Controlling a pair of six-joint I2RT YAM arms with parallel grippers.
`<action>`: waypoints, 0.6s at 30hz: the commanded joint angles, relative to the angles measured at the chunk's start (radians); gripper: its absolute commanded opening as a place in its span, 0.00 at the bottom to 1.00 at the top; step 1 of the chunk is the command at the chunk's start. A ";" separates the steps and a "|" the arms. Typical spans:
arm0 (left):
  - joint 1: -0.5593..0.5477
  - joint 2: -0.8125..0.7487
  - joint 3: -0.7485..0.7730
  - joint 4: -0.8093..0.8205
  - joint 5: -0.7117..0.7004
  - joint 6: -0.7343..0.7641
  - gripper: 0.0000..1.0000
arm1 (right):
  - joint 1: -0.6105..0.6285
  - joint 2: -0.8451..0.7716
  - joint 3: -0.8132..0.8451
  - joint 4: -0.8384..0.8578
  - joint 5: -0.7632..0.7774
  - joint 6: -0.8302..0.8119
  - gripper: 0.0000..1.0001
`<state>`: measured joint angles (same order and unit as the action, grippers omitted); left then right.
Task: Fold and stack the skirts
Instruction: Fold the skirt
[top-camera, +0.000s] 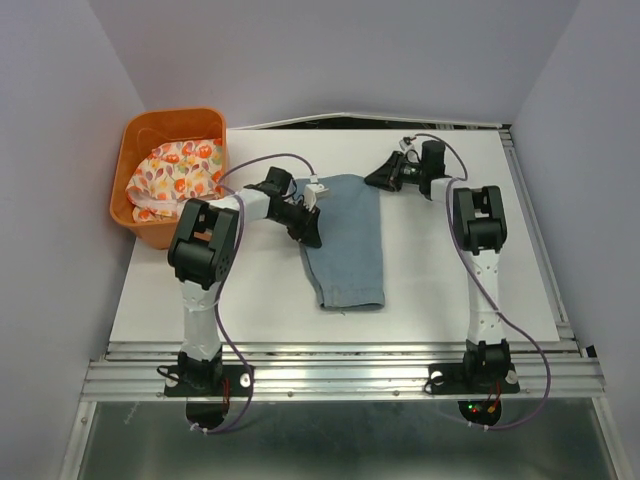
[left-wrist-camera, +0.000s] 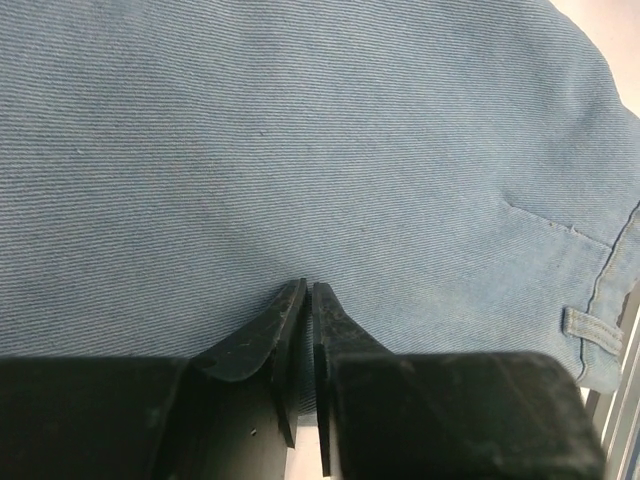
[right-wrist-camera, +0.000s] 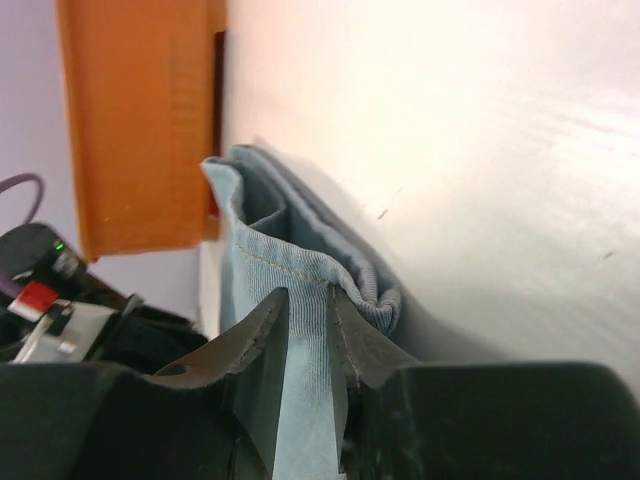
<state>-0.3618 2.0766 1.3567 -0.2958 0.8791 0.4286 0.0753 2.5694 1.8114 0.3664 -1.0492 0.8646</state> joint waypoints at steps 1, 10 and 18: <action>0.038 -0.052 -0.030 -0.002 -0.077 0.009 0.23 | 0.017 0.026 0.104 -0.282 0.182 -0.254 0.27; 0.058 -0.470 -0.259 0.161 -0.293 0.134 0.69 | 0.040 -0.234 0.026 -0.485 0.207 -0.473 0.47; 0.055 -0.910 -0.487 0.282 -0.505 0.355 0.99 | 0.187 -0.474 -0.078 -0.773 0.248 -0.728 0.72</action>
<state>-0.3019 1.3170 0.9722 -0.1230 0.4988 0.6548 0.1539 2.2063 1.7996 -0.2371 -0.8268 0.3046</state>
